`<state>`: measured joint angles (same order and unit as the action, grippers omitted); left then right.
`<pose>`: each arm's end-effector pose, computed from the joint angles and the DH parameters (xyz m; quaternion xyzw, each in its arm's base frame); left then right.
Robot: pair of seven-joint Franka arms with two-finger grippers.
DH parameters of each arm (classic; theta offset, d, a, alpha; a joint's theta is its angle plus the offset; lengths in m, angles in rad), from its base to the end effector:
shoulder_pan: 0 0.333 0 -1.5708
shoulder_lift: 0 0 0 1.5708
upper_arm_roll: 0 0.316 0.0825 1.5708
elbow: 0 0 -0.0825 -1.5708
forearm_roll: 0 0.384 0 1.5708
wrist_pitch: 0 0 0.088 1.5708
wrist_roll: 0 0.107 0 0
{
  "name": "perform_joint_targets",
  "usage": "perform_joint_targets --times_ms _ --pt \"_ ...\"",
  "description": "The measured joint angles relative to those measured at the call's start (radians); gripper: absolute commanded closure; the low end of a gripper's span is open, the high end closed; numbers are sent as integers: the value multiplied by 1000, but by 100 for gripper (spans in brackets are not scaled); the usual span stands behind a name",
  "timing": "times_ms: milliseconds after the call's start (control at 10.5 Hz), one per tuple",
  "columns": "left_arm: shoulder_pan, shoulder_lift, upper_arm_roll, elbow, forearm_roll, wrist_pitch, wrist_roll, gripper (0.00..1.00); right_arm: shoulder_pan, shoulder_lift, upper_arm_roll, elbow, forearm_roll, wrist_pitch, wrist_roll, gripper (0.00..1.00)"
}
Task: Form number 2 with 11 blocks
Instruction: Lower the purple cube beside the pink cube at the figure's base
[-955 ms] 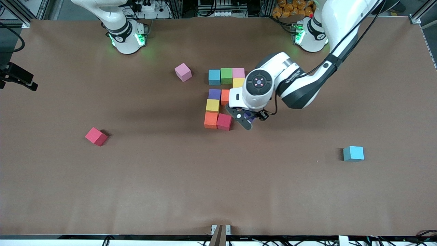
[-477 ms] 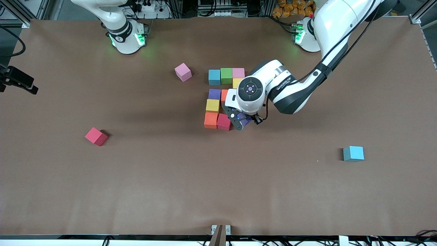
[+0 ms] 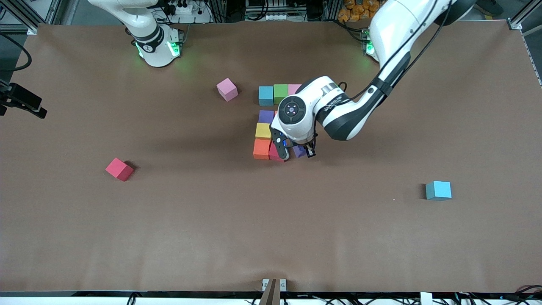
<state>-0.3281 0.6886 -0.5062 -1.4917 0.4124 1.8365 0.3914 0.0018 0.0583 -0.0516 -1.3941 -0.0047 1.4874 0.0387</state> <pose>0.5184 -0.4424 0.2836 -0.7812 0.6113 0.1142 0.0549 0.5633 -0.0276 0.6671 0.9989 -0.0444 0.0175 0.0039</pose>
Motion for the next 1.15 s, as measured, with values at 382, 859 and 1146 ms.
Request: perform_joint_targets --times_ms 382,859,1146 --pt "-37 10 27 8 22 31 114 100 0 2 0 0 0 0 0 0" --pt "-116 39 58 9 93 65 127 99 0 2 1 0 0 0 1 0" --pt "-114 41 69 10 94 65 130 99 0 2 1 0 0 0 1 0"
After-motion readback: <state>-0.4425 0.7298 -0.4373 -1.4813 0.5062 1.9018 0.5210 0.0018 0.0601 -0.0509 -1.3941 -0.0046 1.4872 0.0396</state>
